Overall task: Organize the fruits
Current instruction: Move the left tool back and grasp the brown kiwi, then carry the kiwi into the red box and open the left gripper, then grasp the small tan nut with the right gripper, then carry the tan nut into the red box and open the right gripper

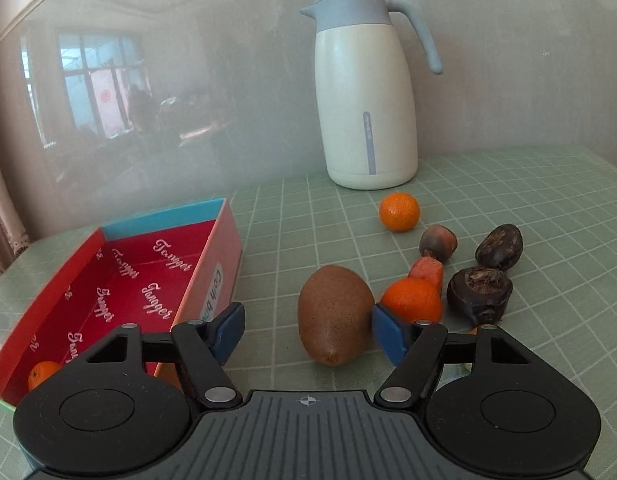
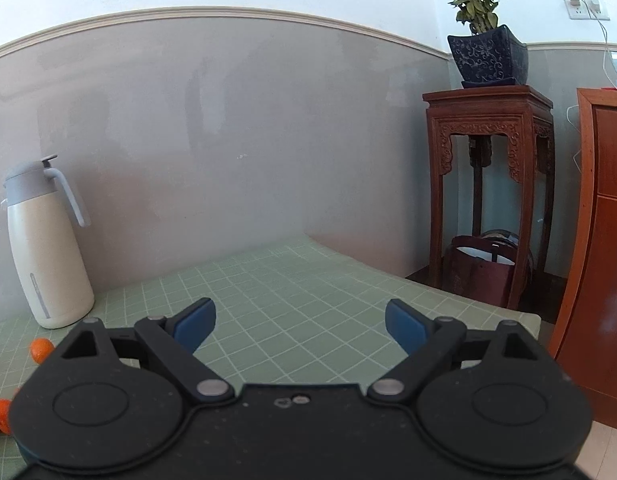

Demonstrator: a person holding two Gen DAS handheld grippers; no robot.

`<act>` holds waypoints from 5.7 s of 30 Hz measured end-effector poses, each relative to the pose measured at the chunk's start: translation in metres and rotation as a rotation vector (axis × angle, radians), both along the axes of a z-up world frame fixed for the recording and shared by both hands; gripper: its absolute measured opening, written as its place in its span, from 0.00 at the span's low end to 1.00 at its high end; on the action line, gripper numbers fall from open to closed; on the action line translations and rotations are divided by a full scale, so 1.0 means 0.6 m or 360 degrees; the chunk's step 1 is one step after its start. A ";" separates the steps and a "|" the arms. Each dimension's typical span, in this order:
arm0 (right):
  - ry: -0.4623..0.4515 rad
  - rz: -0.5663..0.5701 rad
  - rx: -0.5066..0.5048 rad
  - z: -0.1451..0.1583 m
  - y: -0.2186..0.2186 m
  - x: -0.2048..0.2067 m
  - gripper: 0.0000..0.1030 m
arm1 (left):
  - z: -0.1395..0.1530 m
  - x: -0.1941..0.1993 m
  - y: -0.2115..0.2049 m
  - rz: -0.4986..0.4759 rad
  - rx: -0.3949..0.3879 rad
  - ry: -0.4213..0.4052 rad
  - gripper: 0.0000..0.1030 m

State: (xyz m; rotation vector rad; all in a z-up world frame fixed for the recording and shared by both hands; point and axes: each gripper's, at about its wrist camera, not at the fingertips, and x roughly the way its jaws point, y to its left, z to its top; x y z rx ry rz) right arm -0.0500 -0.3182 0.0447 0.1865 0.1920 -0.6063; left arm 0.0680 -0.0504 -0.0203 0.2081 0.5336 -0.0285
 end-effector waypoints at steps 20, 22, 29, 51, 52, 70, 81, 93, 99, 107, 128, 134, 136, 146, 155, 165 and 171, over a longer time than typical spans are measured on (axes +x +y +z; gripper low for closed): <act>-0.0006 -0.0002 -0.0019 0.001 0.005 0.002 0.89 | 0.000 0.022 0.002 -0.0053 -0.0140 0.0044 0.45; 0.0003 -0.0033 -0.0037 0.000 0.007 0.002 0.89 | 0.003 0.018 0.004 -0.0042 -0.0136 0.0017 0.45; 0.0002 -0.0117 -0.0072 0.001 0.008 0.000 0.89 | 0.019 -0.005 0.001 -0.0042 -0.0079 -0.0122 0.45; 0.0037 0.0091 -0.0124 0.006 0.079 0.031 0.89 | 0.068 -0.035 0.150 0.0268 -0.0108 -0.0245 0.45; 0.0040 0.0102 -0.0128 0.006 0.082 0.033 0.89 | 0.065 -0.033 0.157 0.0267 -0.0130 -0.0213 0.45; 0.0069 0.0154 -0.0116 0.005 0.089 0.042 0.89 | 0.029 -0.012 0.174 0.0313 -0.0199 0.0019 0.45; 0.0087 0.0177 -0.0115 0.002 0.090 0.044 0.89 | 0.047 -0.021 0.187 0.0355 -0.0168 -0.0016 0.74; 0.0113 0.0282 -0.0124 -0.001 0.121 0.060 0.89 | 0.070 -0.048 0.265 0.0514 -0.0176 -0.0040 1.00; 0.0148 0.0351 -0.0149 -0.006 0.147 0.074 0.89 | 0.085 -0.082 0.334 0.0662 -0.0268 -0.0107 1.00; 0.0192 0.0462 -0.0154 -0.013 0.186 0.096 0.89 | 0.084 -0.114 0.401 0.0764 -0.0307 -0.0107 1.00; 0.0482 0.0872 0.0010 -0.067 0.288 0.163 0.49 | 0.073 -0.166 0.524 0.1065 -0.0346 -0.0151 1.00; 0.0534 0.0871 0.0065 -0.083 0.288 0.172 0.42 | 0.069 -0.169 0.535 0.1071 -0.0356 -0.0147 1.00; 0.0550 0.0882 0.0098 -0.087 0.285 0.176 0.42 | 0.069 -0.170 0.535 0.1068 -0.0358 -0.0148 1.00; 0.0573 0.0961 0.0168 -0.096 0.284 0.184 0.23 | 0.070 -0.168 0.530 0.1053 -0.0364 -0.0141 1.00; 0.0440 0.1015 0.0087 -0.070 0.305 0.167 0.23 | 0.070 -0.175 0.538 0.1092 -0.0381 -0.0152 1.00; 0.0264 0.1304 0.0031 -0.036 0.391 0.163 0.23 | 0.066 -0.202 0.567 0.1182 -0.0353 -0.0178 1.00; 0.0227 0.1507 -0.0002 -0.028 0.465 0.159 0.23 | 0.063 -0.221 0.597 0.1253 -0.0355 -0.0178 1.00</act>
